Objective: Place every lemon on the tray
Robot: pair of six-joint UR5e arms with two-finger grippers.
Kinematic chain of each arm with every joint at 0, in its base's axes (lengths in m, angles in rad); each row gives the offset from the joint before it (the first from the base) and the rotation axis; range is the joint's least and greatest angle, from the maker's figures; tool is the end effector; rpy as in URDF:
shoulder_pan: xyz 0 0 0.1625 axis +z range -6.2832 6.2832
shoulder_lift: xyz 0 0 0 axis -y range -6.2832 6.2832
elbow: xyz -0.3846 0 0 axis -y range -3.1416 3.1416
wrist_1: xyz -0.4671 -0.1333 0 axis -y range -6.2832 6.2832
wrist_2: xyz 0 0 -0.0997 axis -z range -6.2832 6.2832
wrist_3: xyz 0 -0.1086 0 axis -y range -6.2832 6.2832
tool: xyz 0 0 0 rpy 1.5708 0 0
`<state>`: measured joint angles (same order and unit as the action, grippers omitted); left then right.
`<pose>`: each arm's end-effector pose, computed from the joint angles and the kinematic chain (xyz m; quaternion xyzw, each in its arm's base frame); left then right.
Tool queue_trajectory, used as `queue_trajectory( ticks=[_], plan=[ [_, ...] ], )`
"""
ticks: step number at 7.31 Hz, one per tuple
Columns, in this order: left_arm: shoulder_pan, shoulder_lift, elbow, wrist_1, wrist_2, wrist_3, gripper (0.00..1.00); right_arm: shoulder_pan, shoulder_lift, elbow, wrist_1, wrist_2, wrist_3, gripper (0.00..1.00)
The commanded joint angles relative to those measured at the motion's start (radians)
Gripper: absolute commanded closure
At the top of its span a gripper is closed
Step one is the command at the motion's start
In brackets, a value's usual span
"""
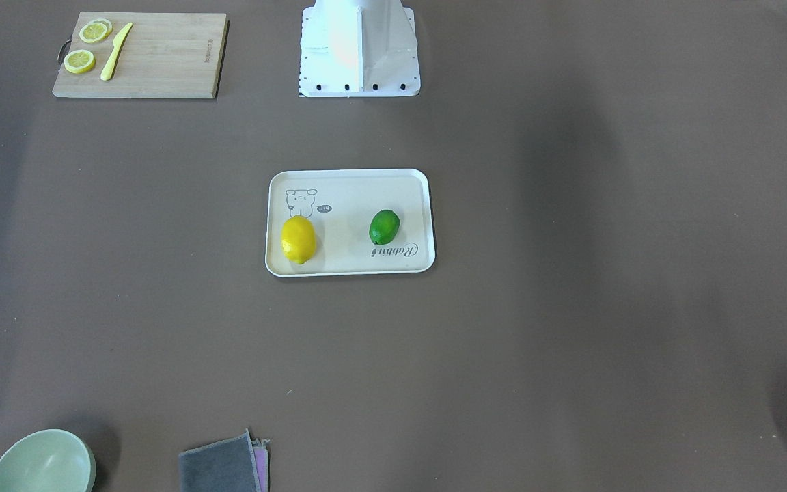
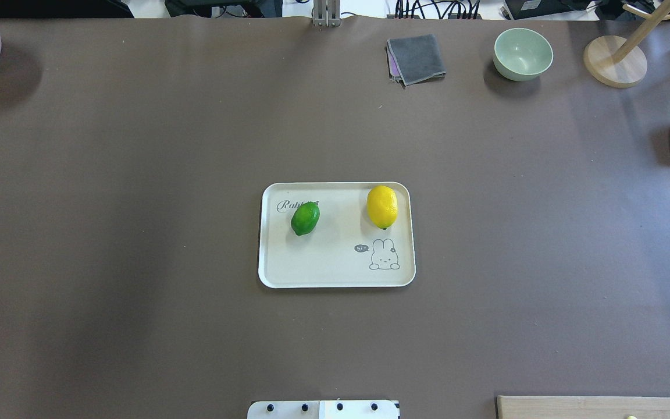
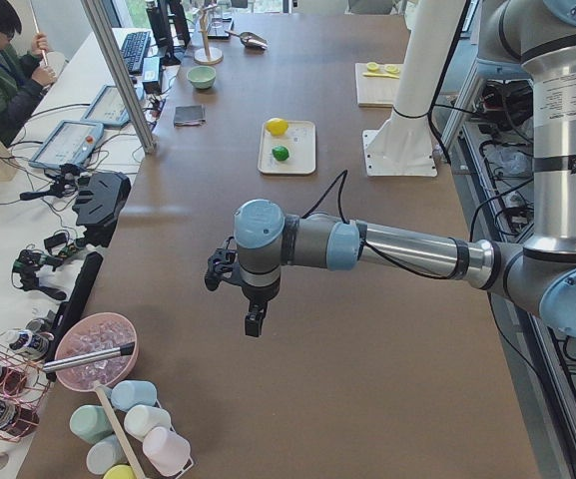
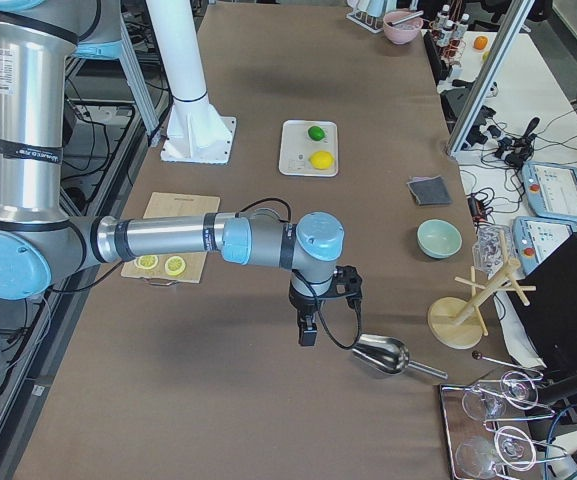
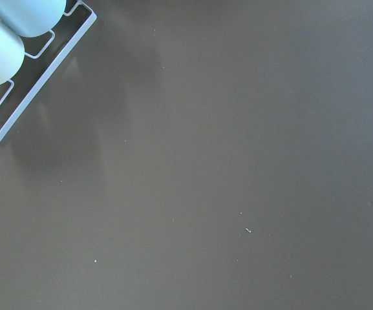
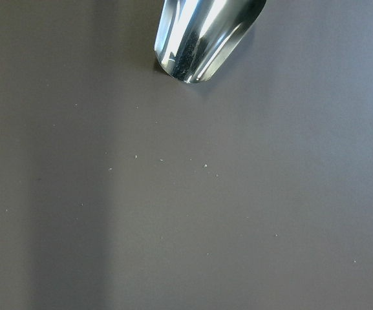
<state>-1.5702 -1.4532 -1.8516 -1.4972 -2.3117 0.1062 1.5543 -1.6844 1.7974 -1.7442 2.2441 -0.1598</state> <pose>-0.0597 -0.5223 0.5394 0.0608 0.3590 0.0659 0.9290 0.0571 -0.5159 0.5827 -0.0048 -0.3314 -0.0731 0.9407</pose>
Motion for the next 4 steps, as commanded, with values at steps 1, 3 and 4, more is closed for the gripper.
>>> queue_trajectory(
  ticks=[1, 3, 4],
  plan=[
    [0.001, -0.001, -0.003, 0.000, 0.000, 0.000, 0.01, -0.008, 0.000, 0.000, 0.000, 0.008, 0.002, 0.00],
    [0.001, -0.001, -0.003, 0.000, 0.000, 0.000, 0.01, -0.014, 0.000, 0.000, 0.000, 0.011, 0.002, 0.00],
    [0.001, -0.001, -0.005, 0.000, 0.000, 0.001, 0.01, -0.017, 0.000, 0.002, 0.000, 0.011, 0.000, 0.00]
  ],
)
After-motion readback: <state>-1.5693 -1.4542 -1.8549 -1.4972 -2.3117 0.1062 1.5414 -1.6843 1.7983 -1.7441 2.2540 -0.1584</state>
